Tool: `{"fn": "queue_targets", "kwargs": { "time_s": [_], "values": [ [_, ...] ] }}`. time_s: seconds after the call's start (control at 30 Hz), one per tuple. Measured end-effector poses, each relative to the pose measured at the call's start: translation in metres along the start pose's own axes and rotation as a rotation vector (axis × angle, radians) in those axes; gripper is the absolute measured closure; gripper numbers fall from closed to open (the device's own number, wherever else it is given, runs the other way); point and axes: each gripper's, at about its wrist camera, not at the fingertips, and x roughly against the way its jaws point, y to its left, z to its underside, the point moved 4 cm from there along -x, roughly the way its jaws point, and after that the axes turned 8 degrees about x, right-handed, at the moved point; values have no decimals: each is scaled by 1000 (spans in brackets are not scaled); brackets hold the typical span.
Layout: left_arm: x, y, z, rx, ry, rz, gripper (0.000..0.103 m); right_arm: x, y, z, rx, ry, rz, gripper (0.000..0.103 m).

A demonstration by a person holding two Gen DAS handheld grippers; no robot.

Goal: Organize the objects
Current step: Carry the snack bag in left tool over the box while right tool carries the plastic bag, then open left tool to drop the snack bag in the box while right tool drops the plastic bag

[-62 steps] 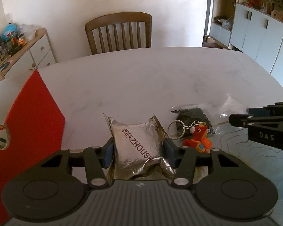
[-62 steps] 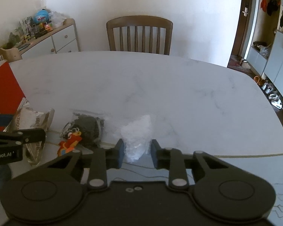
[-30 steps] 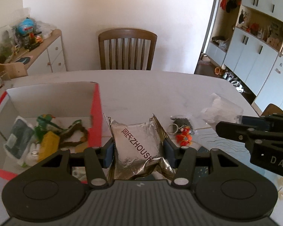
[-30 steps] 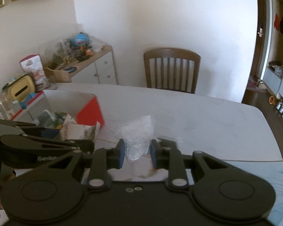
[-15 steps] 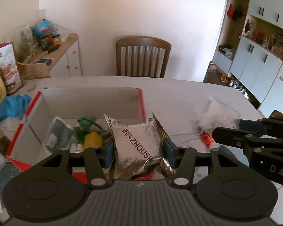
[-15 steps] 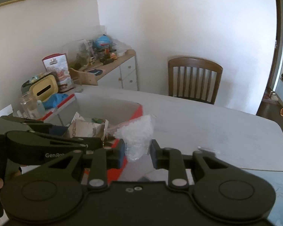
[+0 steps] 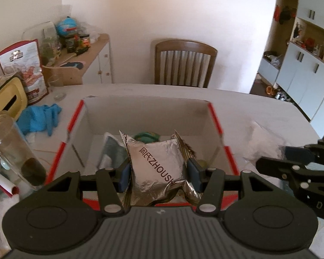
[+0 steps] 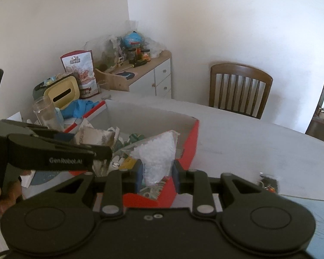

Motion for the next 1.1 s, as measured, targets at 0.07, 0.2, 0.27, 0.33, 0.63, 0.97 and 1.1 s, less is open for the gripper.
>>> {"fn": "queue_targets", "kwargs": {
  "time_s": [0.07,0.2,0.27,0.33,0.63,0.97,1.1],
  "values": [
    [-7,10,-5,3,-1,-12,49,-9,5,-2,2,10,3,77],
    [-23,27,-15,16,12,-28,49,-29,11,-5,4,39,-2,77],
    [-31,33,-19,20,19,-32,49,-40,15,-7,5,57,-3,77],
    [-40,40,-23,25,25,-44,49,-50,18,-8,8,75,-3,77],
    [-82,45,-31,9,78,-43,49,-95,28,-7,37,167,1,76],
    [-116,41,-23,-41,149,-55,49,-138,37,1,99,269,19,76],
    [-125,39,-17,-47,186,-45,49,-145,43,4,154,288,33,74]
  ]
}}
